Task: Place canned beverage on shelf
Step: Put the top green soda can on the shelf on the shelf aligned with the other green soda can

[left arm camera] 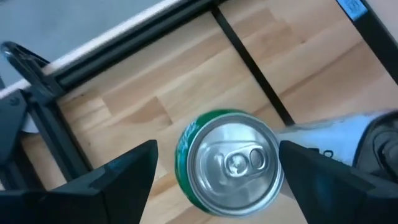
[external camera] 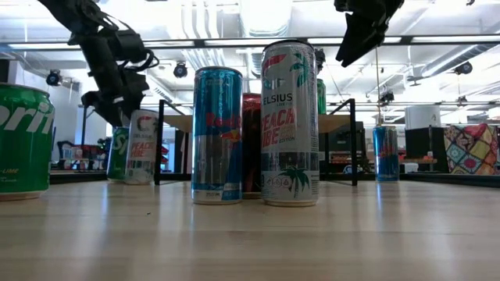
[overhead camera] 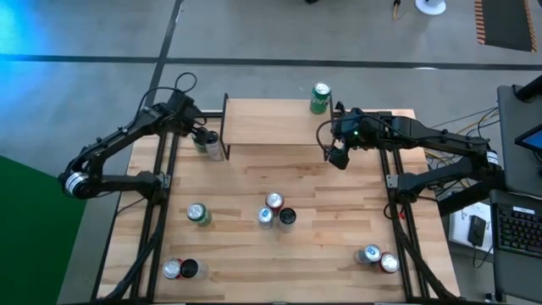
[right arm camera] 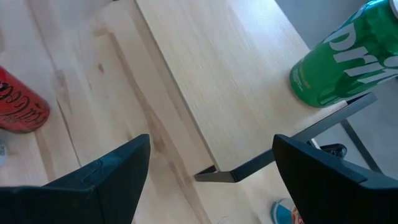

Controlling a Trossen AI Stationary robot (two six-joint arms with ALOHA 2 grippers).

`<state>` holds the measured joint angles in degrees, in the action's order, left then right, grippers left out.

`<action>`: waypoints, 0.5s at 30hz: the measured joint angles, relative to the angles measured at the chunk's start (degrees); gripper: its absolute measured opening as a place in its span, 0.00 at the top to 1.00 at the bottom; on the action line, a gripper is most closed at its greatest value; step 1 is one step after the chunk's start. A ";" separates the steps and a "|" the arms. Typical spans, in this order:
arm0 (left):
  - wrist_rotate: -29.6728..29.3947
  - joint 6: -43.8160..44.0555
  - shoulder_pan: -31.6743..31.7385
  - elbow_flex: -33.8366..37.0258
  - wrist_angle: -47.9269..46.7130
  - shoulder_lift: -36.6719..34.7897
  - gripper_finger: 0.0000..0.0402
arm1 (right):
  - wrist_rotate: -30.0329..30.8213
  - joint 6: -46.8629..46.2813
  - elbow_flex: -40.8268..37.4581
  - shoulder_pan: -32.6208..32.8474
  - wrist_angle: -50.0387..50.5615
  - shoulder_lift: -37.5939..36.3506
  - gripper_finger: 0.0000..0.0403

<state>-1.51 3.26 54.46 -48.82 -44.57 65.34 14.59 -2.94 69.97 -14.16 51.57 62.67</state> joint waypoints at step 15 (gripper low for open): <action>-1.39 0.25 0.03 -2.05 -0.42 -1.74 0.20 | -0.39 0.04 -0.02 -0.89 0.07 0.00 0.19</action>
<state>-2.90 3.51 54.49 -50.87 -44.99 63.59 14.20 -2.90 69.95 -15.05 51.64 62.67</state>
